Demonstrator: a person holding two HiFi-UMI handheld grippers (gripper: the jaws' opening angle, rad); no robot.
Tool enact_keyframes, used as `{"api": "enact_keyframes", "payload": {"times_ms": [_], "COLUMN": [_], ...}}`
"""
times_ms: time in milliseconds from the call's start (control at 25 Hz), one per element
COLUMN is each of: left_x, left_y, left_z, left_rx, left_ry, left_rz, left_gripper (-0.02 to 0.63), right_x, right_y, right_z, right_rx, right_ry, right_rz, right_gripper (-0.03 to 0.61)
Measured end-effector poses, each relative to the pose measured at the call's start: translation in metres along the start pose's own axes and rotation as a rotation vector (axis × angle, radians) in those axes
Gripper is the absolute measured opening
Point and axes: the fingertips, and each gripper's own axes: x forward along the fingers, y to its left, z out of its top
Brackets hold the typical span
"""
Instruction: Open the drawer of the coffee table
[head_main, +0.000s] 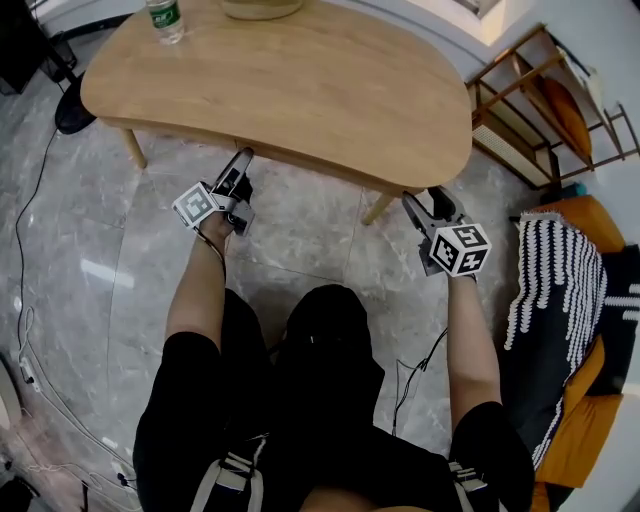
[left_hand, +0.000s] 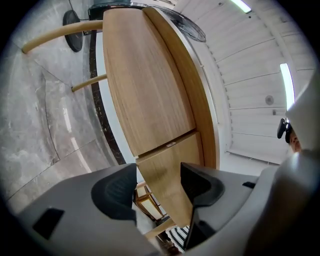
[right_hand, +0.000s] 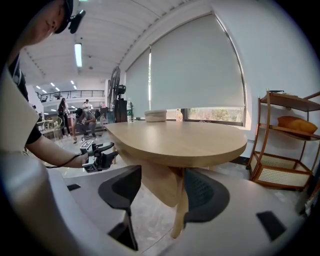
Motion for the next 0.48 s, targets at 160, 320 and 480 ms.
{"api": "enact_keyframes", "payload": {"times_ms": [160,320,480], "left_x": [0.006,0.005,-0.002], "left_y": [0.0,0.0,-0.005], "left_z": [0.001,0.003,0.001], "left_rx": [0.004,-0.013,-0.046], "left_ry": [0.011,-0.008,-0.023], "left_rz": [0.017,0.047,0.06], "left_gripper": [0.275,0.273,0.272], "right_x": [0.004,0.001,-0.006], "right_y": [0.0,-0.003,-0.001], "right_z": [0.002,0.003,0.0], "right_rx": [0.015,0.039,-0.002], "right_ry": [0.0,0.009,0.026], "right_rz": [0.003,0.009,0.003], "right_gripper": [0.259,0.215,0.175]}}
